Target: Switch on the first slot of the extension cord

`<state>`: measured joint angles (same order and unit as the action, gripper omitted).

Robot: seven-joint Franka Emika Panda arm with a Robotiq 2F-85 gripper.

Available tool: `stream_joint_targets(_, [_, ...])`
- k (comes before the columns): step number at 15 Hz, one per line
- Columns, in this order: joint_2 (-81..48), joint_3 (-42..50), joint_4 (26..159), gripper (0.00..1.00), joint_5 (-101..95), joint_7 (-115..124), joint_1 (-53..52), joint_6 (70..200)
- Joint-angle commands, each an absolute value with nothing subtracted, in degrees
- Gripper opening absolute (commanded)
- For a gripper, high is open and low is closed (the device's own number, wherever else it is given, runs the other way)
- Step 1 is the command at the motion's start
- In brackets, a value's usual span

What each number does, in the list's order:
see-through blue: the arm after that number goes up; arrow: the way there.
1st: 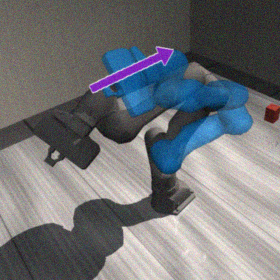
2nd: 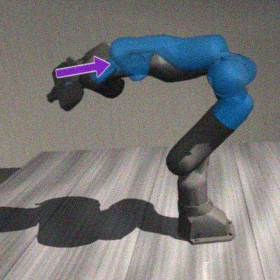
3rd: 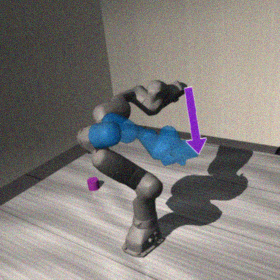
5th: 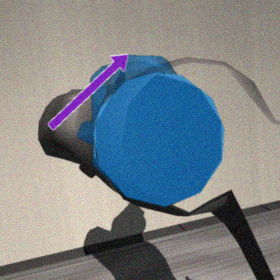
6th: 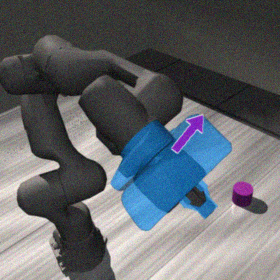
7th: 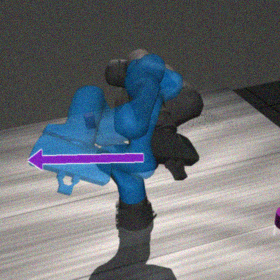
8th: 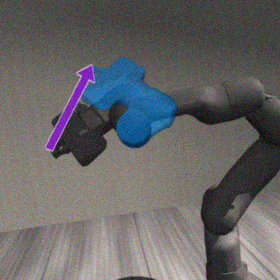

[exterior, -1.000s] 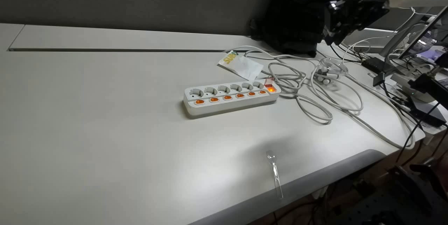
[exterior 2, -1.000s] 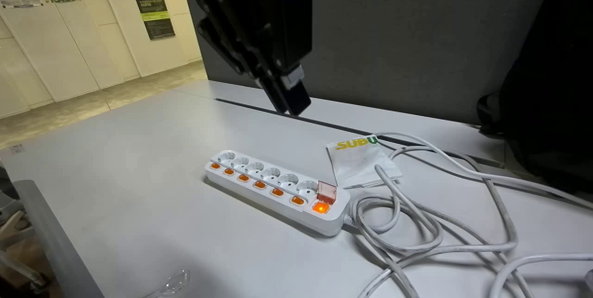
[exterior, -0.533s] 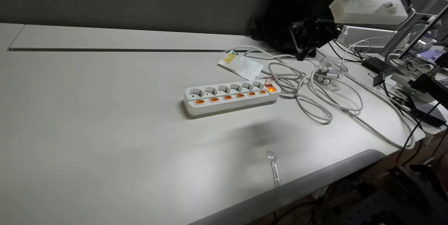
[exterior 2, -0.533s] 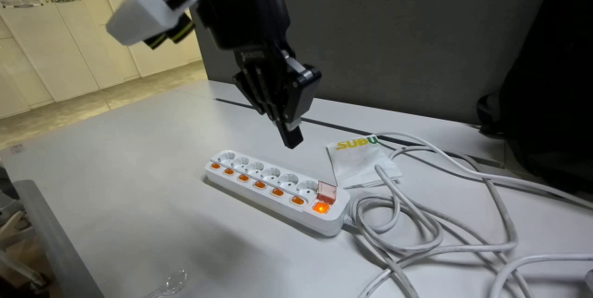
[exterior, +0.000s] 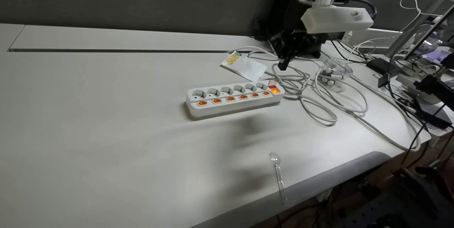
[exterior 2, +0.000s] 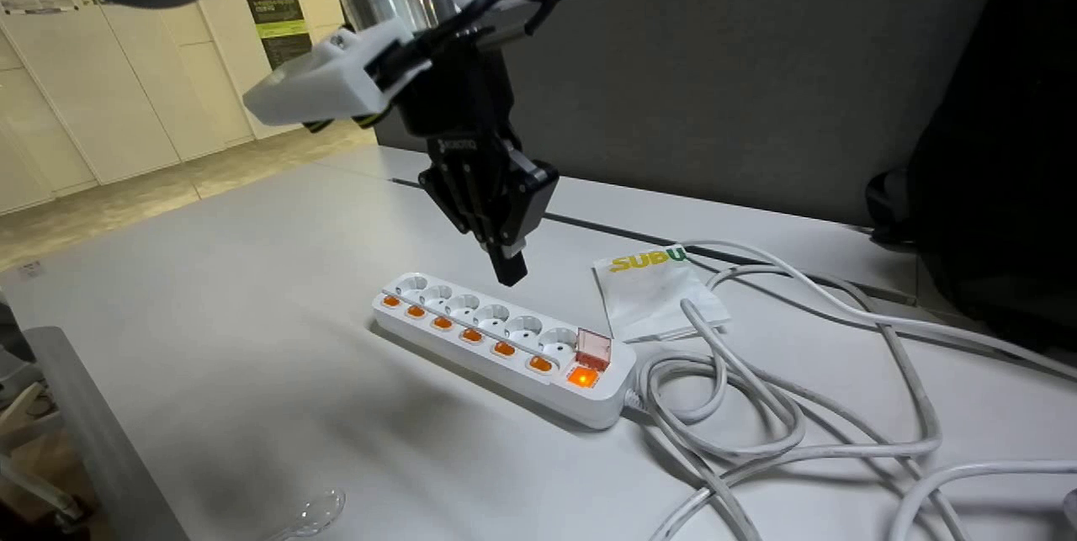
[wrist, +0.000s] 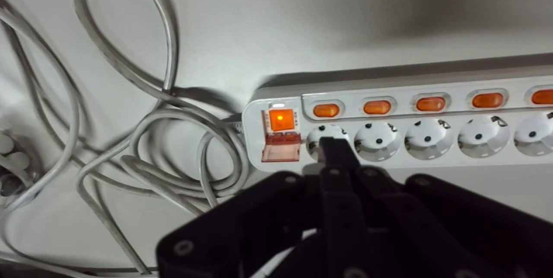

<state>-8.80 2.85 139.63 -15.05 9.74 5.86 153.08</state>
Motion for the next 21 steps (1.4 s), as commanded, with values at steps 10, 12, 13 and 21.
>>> stream_joint_targets(10, [-11.9,5.2,138.0,0.0,-14.8,9.2,3.2,153.2])
stream_joint_targets(12, [-13.4,5.4,137.7,0.0,-14.0,8.2,3.6,154.4])
stream_joint_targets(13, [-14.3,5.6,137.5,0.0,-13.5,7.6,3.7,154.7])
stream_joint_targets(21, [-20.3,5.8,135.4,0.0,-10.5,3.9,3.7,156.1])
